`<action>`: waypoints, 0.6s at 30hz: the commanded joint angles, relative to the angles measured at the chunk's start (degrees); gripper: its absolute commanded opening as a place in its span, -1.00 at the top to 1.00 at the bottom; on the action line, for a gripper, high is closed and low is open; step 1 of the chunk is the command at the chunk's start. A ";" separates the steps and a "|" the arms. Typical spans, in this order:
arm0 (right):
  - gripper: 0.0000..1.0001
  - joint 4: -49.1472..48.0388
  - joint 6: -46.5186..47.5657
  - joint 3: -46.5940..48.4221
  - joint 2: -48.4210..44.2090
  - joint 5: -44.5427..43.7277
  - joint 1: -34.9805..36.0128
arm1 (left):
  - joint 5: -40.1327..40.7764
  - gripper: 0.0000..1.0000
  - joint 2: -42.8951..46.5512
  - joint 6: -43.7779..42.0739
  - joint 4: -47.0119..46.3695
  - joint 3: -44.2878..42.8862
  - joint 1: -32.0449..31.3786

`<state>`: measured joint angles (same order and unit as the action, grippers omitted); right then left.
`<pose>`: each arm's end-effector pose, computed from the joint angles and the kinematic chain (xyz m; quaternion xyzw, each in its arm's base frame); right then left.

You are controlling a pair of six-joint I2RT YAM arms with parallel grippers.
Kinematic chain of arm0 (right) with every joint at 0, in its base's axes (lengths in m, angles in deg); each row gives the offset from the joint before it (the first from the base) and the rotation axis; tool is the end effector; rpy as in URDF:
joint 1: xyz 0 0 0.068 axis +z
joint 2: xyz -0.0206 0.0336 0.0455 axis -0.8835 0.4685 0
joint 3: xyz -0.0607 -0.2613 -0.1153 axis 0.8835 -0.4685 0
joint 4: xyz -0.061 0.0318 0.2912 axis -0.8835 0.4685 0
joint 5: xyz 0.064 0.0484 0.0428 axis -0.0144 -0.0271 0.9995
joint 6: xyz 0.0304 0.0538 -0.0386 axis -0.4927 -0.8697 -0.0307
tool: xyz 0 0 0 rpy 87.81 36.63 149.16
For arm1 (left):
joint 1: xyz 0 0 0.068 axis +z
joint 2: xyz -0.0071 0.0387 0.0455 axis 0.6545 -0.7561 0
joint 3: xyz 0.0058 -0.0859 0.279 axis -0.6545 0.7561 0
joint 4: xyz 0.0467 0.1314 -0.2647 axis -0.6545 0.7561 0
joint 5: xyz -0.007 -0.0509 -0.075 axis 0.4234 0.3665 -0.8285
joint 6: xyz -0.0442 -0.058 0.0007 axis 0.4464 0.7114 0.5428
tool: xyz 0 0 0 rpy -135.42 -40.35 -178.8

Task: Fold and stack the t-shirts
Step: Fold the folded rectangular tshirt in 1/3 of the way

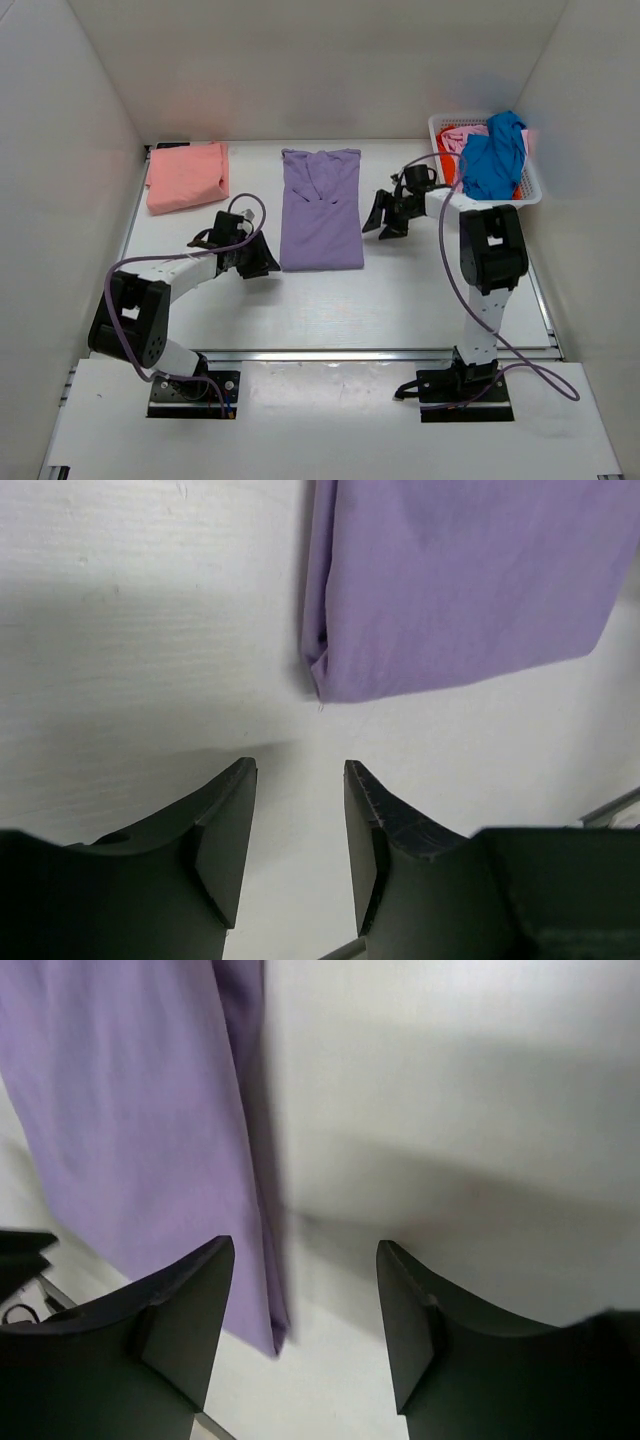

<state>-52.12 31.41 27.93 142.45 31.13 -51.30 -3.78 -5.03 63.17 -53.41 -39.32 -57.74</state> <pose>0.4686 0.1196 0.1321 0.0264 0.9373 0.3055 0.1658 0.2926 -0.1082 0.1337 -0.0913 0.9466 -0.2504 0.1815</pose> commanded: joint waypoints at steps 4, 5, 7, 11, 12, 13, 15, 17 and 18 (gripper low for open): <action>-0.16 -11.90 -6.92 -20.50 -13.87 -2.12 3.12 | 4.55 -0.07 0.67 6.42 -6.56 0.38 -1.77; -0.16 -12.88 -7.29 -23.58 -15.80 -1.68 3.64 | 4.20 -0.08 -0.38 7.12 -6.91 0.65 -2.03; -0.18 -16.91 -10.17 -27.72 -18.01 -0.54 4.17 | 3.85 -0.08 -1.88 8.18 -8.41 0.91 -2.21; -0.19 -22.28 -14.49 -33.71 -20.74 1.66 4.96 | 4.02 -0.10 -3.99 12.13 -12.62 2.40 -3.53; -0.19 -22.38 -14.58 -34.50 -20.57 1.75 5.66 | 4.55 -0.09 -4.52 13.18 -14.02 2.93 -3.88; -0.19 -23.08 -15.28 -34.86 -20.65 1.75 6.11 | 4.73 -0.09 -4.61 13.98 -14.21 3.28 -4.14; -0.20 -25.79 -16.51 -35.56 -20.04 1.66 6.81 | 5.51 -0.08 -5.57 15.91 -17.20 3.73 -4.49; -0.19 -26.77 -17.48 -35.48 -18.99 1.83 7.16 | 6.74 -0.07 -6.02 16.97 -17.90 3.55 -5.02; -0.19 -27.21 -17.40 -35.31 -18.03 2.10 7.25 | 7.10 -0.06 -6.37 17.41 -18.60 3.55 -5.11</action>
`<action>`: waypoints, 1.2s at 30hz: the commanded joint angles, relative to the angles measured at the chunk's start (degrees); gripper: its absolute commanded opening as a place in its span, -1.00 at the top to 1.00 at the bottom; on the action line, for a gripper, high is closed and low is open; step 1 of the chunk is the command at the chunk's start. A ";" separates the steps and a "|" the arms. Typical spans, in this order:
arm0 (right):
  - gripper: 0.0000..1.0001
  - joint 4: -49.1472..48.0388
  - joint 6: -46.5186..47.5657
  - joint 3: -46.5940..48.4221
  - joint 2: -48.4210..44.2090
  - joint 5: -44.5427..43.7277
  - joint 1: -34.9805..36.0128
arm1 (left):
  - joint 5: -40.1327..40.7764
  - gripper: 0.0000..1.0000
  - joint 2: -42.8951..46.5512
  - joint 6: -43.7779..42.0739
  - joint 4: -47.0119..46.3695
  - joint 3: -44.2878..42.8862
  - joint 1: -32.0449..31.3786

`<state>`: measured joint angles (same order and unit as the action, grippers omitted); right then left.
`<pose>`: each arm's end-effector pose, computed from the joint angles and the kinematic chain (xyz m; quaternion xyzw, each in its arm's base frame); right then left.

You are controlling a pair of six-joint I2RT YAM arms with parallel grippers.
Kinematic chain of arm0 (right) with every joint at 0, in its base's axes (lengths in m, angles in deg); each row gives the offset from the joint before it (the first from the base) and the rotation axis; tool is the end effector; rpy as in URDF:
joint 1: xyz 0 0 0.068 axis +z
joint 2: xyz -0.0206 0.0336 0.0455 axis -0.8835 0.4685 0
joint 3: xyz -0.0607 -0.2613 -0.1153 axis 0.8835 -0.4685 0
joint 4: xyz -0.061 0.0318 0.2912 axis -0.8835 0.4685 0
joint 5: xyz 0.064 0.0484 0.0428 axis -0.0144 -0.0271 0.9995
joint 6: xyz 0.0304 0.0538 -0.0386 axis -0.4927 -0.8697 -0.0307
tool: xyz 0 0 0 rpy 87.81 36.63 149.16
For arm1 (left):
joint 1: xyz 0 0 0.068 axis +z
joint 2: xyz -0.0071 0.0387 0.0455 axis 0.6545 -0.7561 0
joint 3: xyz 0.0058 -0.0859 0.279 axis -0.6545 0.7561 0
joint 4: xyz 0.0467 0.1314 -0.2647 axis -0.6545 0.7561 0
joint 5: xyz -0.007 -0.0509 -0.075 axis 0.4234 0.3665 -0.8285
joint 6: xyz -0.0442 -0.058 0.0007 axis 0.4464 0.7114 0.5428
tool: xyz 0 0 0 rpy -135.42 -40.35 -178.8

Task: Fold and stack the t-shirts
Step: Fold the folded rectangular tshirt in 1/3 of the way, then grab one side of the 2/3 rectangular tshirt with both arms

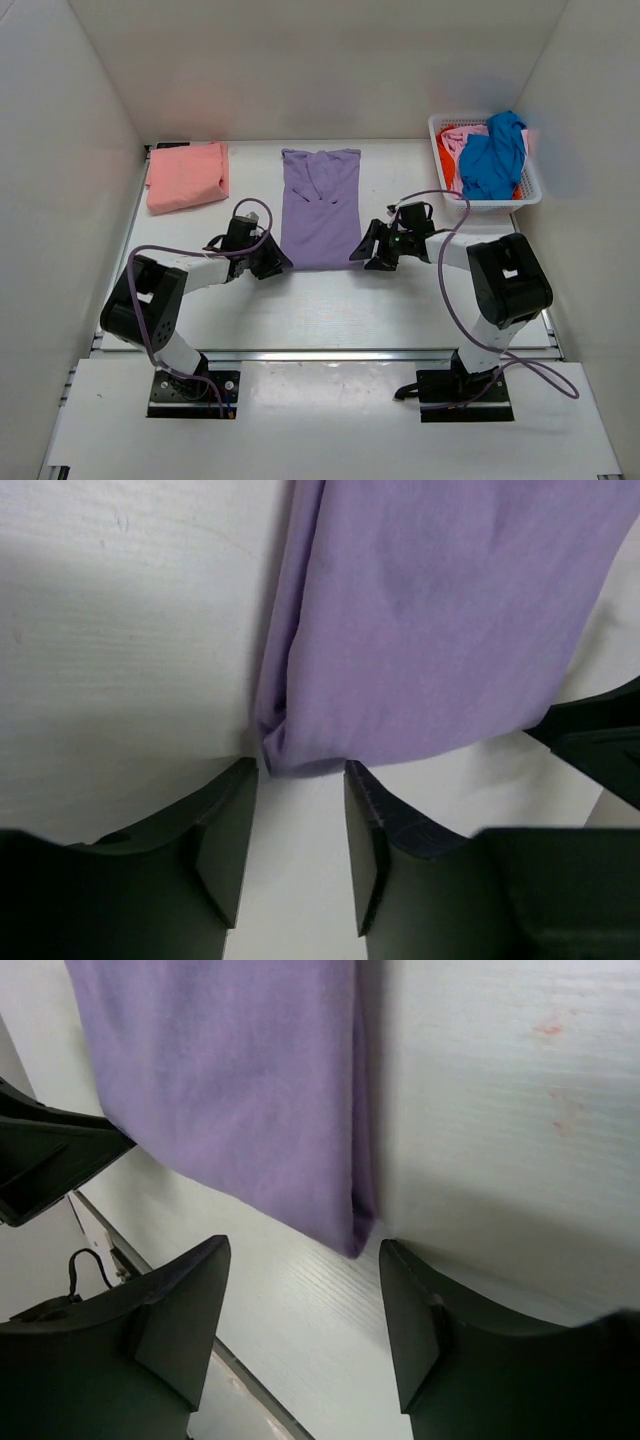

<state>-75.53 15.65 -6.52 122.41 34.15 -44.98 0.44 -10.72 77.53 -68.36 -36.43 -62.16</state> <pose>0.3404 0.1388 0.1136 0.0713 0.9085 0.3801 0.1584 0.2995 -0.1321 0.1069 -0.1738 0.9229 -0.2765 0.2038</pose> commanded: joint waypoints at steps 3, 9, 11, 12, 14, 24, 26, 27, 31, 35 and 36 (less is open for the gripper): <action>-0.05 -6.18 -3.30 -0.77 4.91 0.57 0.93 | 3.67 0.06 -1.65 5.77 -5.68 0.93 -0.87; 1.00 -6.71 -4.10 -1.47 5.45 -0.04 1.64 | 3.58 0.85 -3.06 6.48 -6.56 0.57 -1.48; 1.00 -5.31 -3.66 -1.82 4.06 -0.04 1.64 | 2.01 1.00 -2.45 6.13 -5.95 1.36 -1.84; 0.99 -4.17 -2.53 -2.43 3.44 0.14 1.81 | 1.31 1.00 -1.57 4.82 -5.51 2.41 -2.10; 1.00 -1.63 -0.95 -4.19 0.29 0.49 1.81 | -0.10 1.00 0.89 3.14 -2.18 4.35 -2.28; 1.00 14.12 2.41 -21.86 -24.22 3.47 10.06 | -4.24 1.00 32.57 -0.56 20.49 18.23 -11.85; 1.00 17.10 1.09 -24.75 -28.81 3.30 11.83 | -4.58 1.00 40.22 3.12 23.93 20.86 -12.47; 1.00 17.89 -0.39 -25.72 -31.78 3.83 12.97 | -4.94 1.00 45.14 4.79 25.59 22.53 -11.95; 0.99 19.40 -4.35 -28.28 -39.62 5.58 15.17 | -6.17 1.00 56.60 7.80 31.14 25.97 -11.86; 0.99 18.87 -5.94 -30.21 -42.36 8.22 14.39 | -9.07 1.00 62.93 9.99 30.97 30.36 -10.37; 1.00 18.78 -6.12 -29.78 -42.62 8.40 14.12 | -10.11 1.00 63.29 10.17 30.19 30.54 -10.28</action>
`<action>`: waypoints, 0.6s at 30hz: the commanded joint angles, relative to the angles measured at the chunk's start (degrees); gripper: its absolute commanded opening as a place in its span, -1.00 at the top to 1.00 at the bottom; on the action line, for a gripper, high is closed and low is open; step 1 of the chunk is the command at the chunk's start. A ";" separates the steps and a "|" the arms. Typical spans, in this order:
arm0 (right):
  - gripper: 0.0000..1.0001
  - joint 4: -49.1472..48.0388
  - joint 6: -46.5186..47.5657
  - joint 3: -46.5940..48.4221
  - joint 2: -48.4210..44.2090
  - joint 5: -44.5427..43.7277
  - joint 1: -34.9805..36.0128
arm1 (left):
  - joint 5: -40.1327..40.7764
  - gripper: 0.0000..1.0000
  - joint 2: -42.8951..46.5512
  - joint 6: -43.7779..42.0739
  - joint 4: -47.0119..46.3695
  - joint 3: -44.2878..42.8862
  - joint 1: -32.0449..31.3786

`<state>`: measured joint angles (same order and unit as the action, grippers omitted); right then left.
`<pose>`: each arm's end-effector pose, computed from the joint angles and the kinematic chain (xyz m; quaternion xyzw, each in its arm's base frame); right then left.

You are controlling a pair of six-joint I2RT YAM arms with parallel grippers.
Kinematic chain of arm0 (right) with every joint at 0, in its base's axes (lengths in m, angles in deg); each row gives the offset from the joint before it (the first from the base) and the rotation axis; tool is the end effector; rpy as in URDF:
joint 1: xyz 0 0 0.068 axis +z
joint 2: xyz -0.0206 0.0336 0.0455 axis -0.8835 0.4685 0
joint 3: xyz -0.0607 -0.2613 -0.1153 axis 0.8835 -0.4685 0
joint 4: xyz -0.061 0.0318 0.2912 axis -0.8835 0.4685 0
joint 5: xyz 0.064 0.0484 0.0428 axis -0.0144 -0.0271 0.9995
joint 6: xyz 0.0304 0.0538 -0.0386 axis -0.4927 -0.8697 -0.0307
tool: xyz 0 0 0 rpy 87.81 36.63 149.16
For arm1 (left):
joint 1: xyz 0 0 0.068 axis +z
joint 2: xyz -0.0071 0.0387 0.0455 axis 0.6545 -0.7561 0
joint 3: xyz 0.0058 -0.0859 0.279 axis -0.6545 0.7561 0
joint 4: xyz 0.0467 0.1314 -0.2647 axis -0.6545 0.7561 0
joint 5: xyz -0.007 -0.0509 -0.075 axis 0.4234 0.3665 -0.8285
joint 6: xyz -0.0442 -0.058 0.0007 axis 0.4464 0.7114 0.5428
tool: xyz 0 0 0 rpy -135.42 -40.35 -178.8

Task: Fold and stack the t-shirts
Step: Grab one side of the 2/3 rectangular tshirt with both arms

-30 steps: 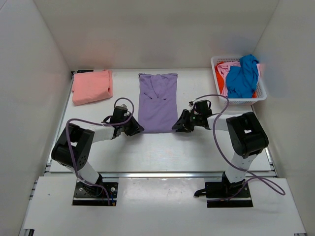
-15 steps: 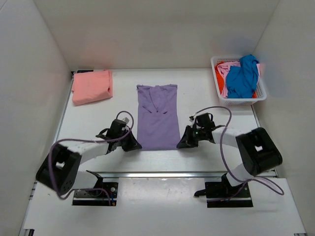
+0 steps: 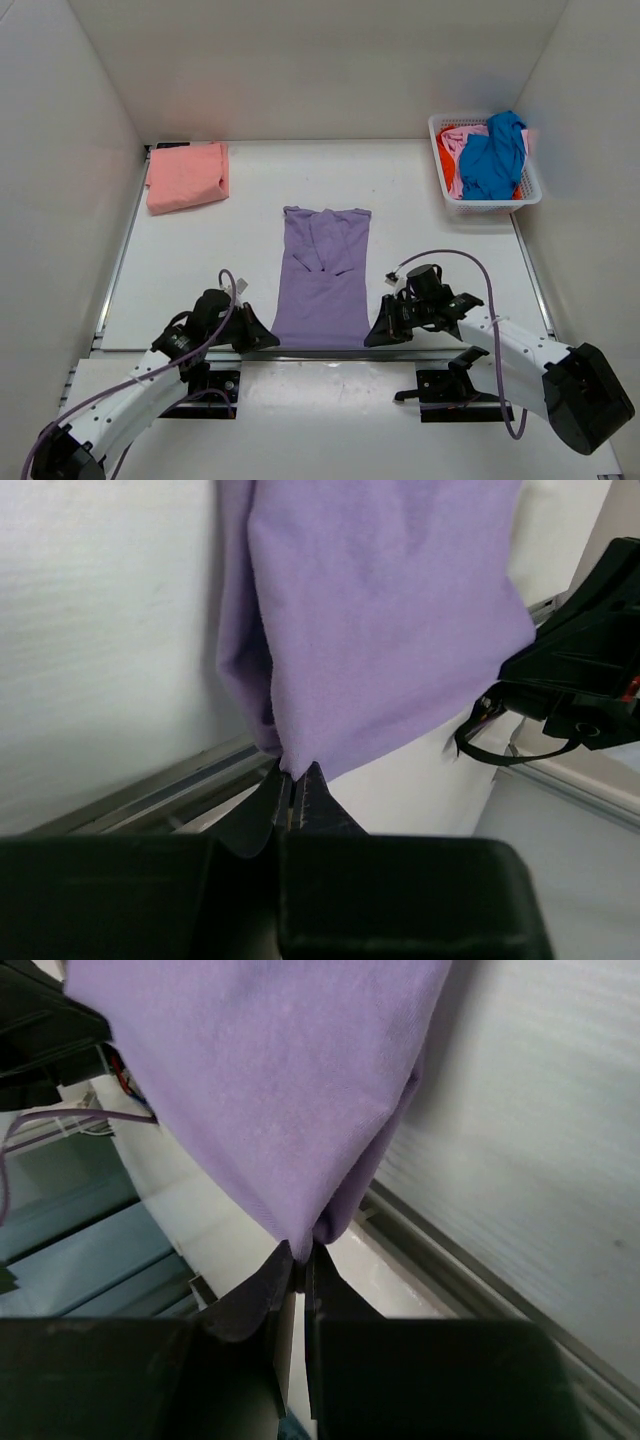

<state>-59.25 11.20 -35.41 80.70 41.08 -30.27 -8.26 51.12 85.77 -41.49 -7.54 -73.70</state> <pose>0.1456 0.1357 0.1240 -0.0202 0.9034 0.4272 0.0319 0.1135 -0.1008 0.1210 -0.1079 0.9053 -0.3868 0.1385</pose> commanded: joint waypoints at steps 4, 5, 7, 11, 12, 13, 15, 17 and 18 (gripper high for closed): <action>1.00 3.90 0.27 4.63 1.62 3.93 -3.74 | -2.22 1.00 -5.10 -1.48 -0.28 -3.51 4.24; 0.98 4.51 2.01 6.05 3.63 4.89 -5.49 | -2.39 1.00 -6.95 -2.45 -1.59 -5.19 6.08; 1.00 6.97 5.44 13.14 7.32 6.21 -8.65 | -4.32 1.00 -15.98 -7.18 -3.09 -13.68 9.77; 1.00 11.28 13.62 29.48 19.78 6.13 -15.95 | -5.22 1.00 -36.09 -16.76 -6.44 -32.83 17.07; 1.00 12.50 15.28 35.01 24.17 5.35 -17.62 | -3.64 1.00 -42.59 -18.09 -6.52 -38.46 17.87; 0.99 13.21 16.52 37.33 26.74 4.56 -18.42 | -3.88 1.00 -45.79 -18.80 -6.79 -42.17 18.22; 0.99 13.92 17.93 44.89 36.13 4.02 -20.44 | -3.54 1.00 -58.68 -19.78 -8.27 -50.09 19.45; 1.00 12.96 17.94 54.70 43.18 2.89 -21.68 | -3.36 0.72 -67.91 -19.60 -9.51 -61.40 20.42; 0.81 13.04 17.85 56.58 47.12 1.49 -22.64 | -3.10 -0.01 -73.45 -19.43 -9.95 -63.89 21.38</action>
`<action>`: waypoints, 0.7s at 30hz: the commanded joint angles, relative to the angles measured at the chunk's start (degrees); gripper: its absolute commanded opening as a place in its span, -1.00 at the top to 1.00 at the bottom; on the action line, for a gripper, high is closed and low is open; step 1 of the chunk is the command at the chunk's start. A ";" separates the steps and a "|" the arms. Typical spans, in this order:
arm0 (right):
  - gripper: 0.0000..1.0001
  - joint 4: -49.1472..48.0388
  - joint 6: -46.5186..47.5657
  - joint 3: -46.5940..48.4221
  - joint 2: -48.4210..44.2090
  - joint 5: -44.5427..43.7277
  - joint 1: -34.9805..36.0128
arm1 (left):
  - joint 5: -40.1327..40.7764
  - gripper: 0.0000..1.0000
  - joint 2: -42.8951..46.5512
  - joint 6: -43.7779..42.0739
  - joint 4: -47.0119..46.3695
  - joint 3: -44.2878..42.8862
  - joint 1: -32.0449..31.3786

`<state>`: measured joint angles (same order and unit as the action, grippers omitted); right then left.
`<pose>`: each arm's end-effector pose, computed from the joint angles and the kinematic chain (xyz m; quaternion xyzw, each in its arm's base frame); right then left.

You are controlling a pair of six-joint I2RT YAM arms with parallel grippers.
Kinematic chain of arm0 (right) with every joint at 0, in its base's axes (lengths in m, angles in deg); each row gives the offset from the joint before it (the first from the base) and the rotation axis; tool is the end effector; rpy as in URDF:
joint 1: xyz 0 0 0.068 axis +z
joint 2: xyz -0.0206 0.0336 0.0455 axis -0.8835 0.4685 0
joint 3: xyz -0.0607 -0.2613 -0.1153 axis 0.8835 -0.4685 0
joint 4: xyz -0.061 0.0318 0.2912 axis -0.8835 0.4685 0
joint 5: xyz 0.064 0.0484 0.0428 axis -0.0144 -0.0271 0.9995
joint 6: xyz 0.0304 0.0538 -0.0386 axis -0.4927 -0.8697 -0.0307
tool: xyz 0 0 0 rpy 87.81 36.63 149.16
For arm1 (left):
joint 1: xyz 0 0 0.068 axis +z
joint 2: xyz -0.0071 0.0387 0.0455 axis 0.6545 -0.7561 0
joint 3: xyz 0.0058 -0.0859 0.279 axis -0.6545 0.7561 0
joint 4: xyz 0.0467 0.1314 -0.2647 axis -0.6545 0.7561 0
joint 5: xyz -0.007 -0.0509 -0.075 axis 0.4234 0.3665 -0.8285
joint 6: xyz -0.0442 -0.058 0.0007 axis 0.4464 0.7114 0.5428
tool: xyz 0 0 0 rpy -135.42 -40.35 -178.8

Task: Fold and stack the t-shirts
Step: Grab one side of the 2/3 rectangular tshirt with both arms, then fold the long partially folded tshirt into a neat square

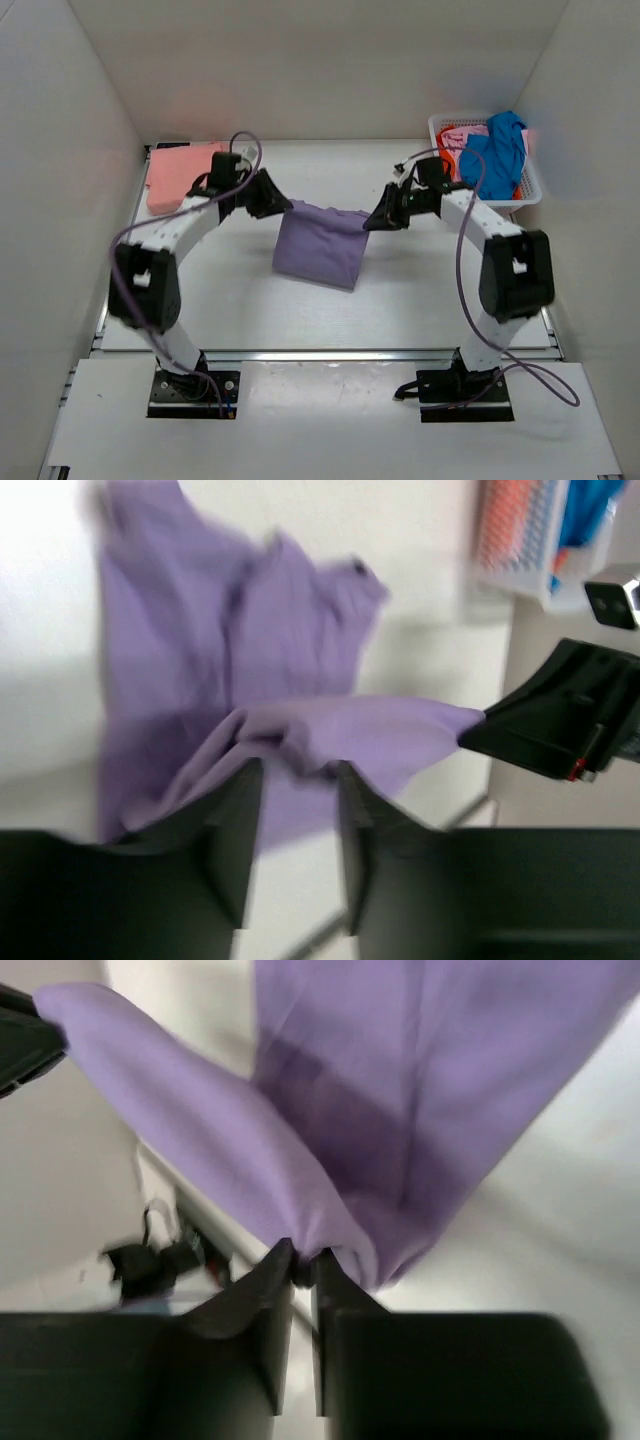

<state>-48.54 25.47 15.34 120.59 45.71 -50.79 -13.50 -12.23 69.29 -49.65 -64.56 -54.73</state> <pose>0.3853 0.1199 0.2231 0.0154 0.8909 0.4308 0.1431 0.3854 -0.1240 0.2428 -0.1043 0.8924 -0.3667 0.2413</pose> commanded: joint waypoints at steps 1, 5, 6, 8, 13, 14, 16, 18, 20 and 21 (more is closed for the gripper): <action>0.62 3.12 3.14 10.46 10.40 -6.29 -2.13 | 1.02 -0.07 -12.43 -2.60 -2.32 -11.59 2.42; -0.09 6.11 3.66 21.31 16.67 -12.99 -3.88 | -5.83 -0.52 -24.04 -3.38 -3.11 -22.17 3.91; -0.14 5.50 3.40 21.67 17.11 -14.22 -3.80 | -5.76 -0.55 -24.31 -3.04 -4.68 -20.88 4.26; -0.18 4.97 3.31 20.89 16.94 -14.06 -4.41 | -5.15 -0.61 -22.57 -3.56 -9.16 -17.11 4.35; -0.19 -0.03 3.49 13.07 12.90 -13.19 -5.20 | -5.85 -0.17 -17.90 -4.44 -14.10 -6.72 4.97; -0.18 -0.47 3.05 11.75 11.94 -12.14 -5.46 | -5.15 -0.20 -17.46 -5.05 -13.15 -5.32 4.80; -0.17 -1.88 3.66 9.46 11.05 -11.86 -5.29 | -2.00 -0.41 -16.67 -7.15 -12.44 -3.56 3.57; -0.15 -2.93 4.01 8.67 10.96 -11.16 -5.20 | -0.67 -0.41 -16.58 -7.52 -12.17 -2.50 2.69; -0.11 -3.46 3.58 8.31 11.74 -10.89 -5.29 | -0.58 -0.41 -16.93 -6.81 -13.48 -1.62 2.16; -0.11 -4.42 4.01 8.40 11.92 -10.81 -5.03 | -0.40 -0.43 -17.19 -6.46 -13.14 -1.62 1.90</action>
<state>-48.30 28.16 23.58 134.45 33.84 -55.87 -14.99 -32.51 63.91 -60.77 -67.03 -51.71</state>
